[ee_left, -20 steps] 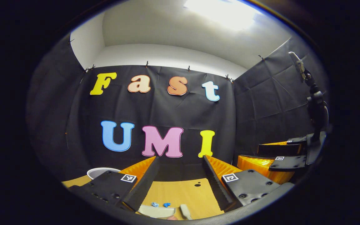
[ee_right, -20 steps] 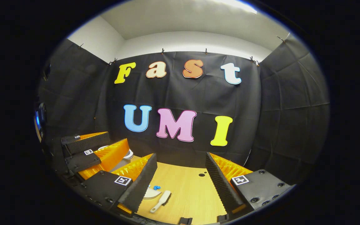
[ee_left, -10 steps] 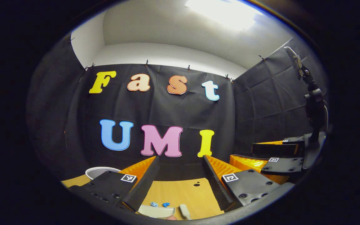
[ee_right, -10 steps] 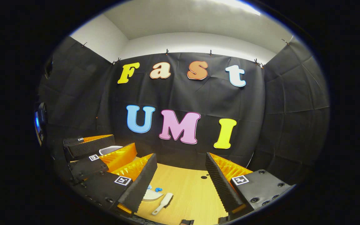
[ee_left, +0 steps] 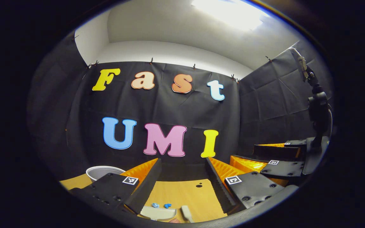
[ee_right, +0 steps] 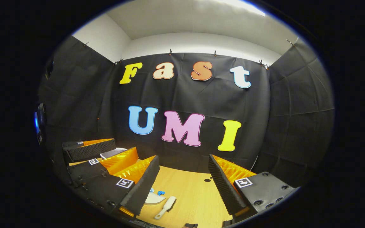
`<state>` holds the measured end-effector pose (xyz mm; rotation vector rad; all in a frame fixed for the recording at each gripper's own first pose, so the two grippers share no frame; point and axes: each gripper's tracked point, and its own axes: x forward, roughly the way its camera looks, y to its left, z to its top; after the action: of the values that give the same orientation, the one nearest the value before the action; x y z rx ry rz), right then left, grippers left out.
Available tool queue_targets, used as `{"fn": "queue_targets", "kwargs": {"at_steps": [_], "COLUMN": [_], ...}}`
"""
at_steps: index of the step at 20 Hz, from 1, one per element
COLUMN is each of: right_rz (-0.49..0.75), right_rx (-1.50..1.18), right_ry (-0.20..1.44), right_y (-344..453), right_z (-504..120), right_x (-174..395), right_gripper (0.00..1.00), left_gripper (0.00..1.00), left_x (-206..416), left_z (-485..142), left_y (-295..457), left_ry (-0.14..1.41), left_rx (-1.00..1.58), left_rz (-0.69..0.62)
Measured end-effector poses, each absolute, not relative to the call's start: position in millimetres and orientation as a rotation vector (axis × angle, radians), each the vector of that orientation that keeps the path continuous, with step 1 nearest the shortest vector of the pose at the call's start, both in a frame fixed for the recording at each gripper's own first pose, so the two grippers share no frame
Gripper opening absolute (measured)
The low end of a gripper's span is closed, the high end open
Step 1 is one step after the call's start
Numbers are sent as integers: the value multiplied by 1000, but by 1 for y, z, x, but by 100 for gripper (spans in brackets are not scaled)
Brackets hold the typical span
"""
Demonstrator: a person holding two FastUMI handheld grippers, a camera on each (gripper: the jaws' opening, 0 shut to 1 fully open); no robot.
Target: Pick up the small broom and dustpan from the desktop, sweep the trash into the dustpan with the broom, and then empty the trash into the garbage bin.
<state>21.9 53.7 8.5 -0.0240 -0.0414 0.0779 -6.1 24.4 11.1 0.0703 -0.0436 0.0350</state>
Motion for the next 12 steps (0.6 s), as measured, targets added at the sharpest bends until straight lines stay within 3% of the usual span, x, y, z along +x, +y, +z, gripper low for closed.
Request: {"fn": "queue_targets", "kwargs": {"at_steps": [12], "right_rz": [63], "right_rx": [-25], "right_ry": [-4], "right_y": [61], "right_z": [-6], "right_x": [41], "right_gripper": [100], "left_gripper": [82], "left_x": [6], "left_z": [-7], "left_y": [44], "left_ry": [21], "left_rx": [78], "left_rz": [39]}}
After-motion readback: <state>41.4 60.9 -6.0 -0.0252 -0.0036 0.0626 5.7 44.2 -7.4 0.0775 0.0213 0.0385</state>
